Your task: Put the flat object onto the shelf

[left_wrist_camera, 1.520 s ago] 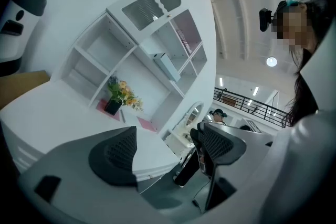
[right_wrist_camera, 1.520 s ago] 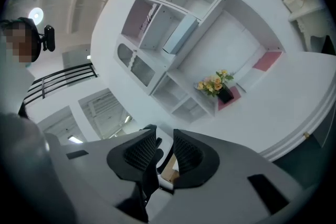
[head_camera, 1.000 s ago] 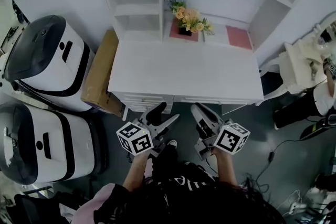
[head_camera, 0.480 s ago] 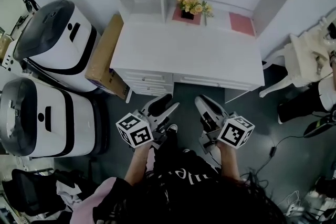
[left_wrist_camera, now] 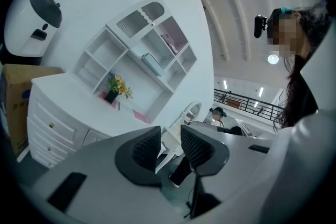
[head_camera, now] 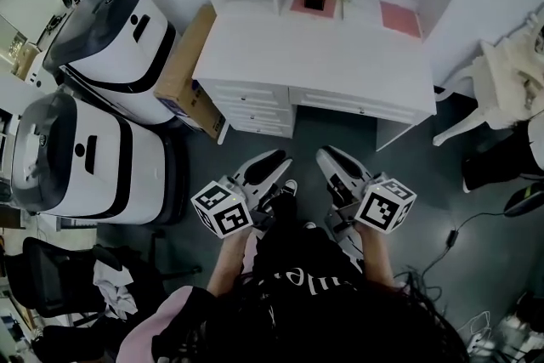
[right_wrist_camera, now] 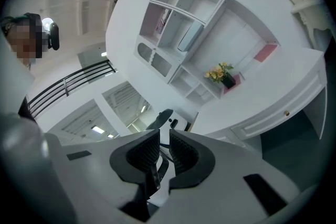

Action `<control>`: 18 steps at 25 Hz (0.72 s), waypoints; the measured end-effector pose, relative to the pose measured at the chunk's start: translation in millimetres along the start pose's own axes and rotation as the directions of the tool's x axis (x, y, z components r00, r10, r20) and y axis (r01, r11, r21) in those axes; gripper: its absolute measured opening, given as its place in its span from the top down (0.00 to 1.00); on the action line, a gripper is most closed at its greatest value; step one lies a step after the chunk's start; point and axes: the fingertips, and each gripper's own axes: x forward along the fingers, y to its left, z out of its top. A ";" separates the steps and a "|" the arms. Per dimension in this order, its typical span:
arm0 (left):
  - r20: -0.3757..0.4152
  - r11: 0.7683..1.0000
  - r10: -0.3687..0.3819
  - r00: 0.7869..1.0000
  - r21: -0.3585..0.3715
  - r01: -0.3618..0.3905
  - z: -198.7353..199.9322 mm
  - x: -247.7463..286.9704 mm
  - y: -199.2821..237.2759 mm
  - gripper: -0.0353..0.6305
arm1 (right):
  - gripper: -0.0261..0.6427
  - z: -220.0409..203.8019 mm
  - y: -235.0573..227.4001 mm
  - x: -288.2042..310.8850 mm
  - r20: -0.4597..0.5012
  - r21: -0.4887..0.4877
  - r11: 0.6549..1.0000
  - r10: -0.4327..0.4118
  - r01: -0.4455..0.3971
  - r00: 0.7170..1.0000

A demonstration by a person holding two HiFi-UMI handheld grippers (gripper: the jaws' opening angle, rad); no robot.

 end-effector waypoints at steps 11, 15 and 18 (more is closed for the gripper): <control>0.025 0.998 0.059 0.998 -0.016 -0.059 -30.5 -41.1 -38.5 0.84 | 0.84 -41.0 30.8 -36.2 -0.064 -0.068 0.996 0.056 -0.061 0.996; 0.031 0.998 0.058 0.998 -0.015 -0.058 -37.7 -47.6 -46.7 0.85 | 0.84 -48.4 34.7 -44.5 -0.083 -0.083 0.994 0.062 -0.068 0.995; 0.030 0.998 0.065 0.997 -0.018 -0.064 -38.6 -49.0 -53.5 0.85 | 0.84 -49.7 36.5 -49.9 -0.088 -0.092 0.993 0.064 -0.072 0.994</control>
